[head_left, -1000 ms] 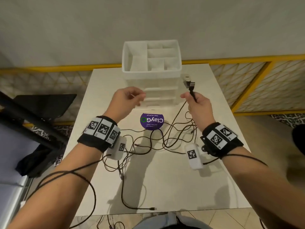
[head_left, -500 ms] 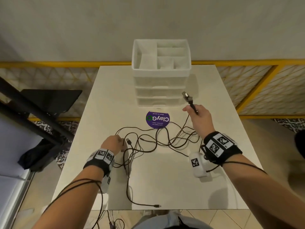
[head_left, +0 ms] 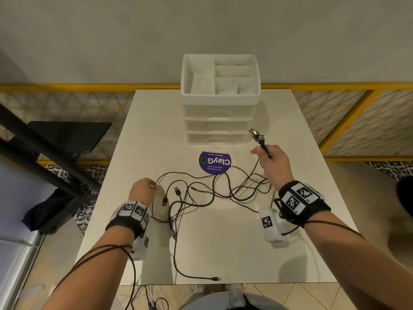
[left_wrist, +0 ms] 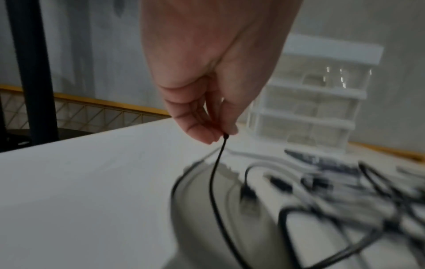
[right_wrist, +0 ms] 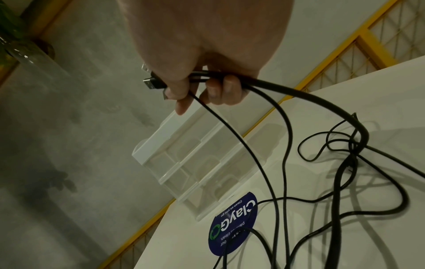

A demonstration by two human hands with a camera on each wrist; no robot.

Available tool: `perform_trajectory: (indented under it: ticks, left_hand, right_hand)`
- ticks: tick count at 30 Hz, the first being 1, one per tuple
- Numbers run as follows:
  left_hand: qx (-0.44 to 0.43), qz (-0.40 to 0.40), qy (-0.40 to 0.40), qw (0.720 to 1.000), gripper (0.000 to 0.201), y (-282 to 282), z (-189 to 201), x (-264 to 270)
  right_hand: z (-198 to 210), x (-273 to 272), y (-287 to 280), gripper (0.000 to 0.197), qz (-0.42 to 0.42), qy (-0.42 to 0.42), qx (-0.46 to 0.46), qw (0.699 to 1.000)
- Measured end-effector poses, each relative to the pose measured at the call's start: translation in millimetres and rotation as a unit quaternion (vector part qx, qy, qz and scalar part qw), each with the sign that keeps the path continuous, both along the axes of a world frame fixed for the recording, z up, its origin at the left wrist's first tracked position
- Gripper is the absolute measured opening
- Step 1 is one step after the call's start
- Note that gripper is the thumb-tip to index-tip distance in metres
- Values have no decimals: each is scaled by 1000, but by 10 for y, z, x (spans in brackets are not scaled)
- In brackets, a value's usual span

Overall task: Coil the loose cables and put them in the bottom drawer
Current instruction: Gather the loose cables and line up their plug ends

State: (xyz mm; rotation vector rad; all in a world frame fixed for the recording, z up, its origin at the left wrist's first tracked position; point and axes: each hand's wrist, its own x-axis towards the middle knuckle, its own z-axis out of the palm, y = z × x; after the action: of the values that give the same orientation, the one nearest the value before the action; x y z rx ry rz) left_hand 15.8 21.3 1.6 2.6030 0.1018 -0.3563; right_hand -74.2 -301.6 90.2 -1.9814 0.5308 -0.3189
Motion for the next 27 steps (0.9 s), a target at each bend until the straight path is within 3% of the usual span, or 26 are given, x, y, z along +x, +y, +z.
perform_trajectory:
  ticks: [4,6,8,14,18,22,24,27]
  left_hand:
    - [-96,-22,-95,991,24,-109,509,190]
    - [-97,-46,-123,987,21,-173,689,300]
    - [-61,-80,-98,990,18,-223,712,359]
    - [131,-147,54,979,30,-191,8,122]
    - [158,-115,104,975,29,-183,-145,72]
    - [68,-72,59,993,29,-154,42,147]
    - [-29,-45,14,998,19,-130,271,218]
    - [-182,-31,-60,981,11,-217,802,262]
  right_hand:
    - [4,-9,11,21,7,11,-10,1000]
    - [-1,-1,18,21,9,14,-12,1000]
    - [-8,2,21,20,14,15,-11,1000]
    - [-20,-26,16,22,35,43,-30,998]
    - [-30,-44,14,20,53,56,-43,996]
    - [-46,-55,8,22,67,66,-54,994]
    - [-59,-59,-8,22,63,60,-56,995]
    - [-74,-59,-21,23,55,48,-51,996]
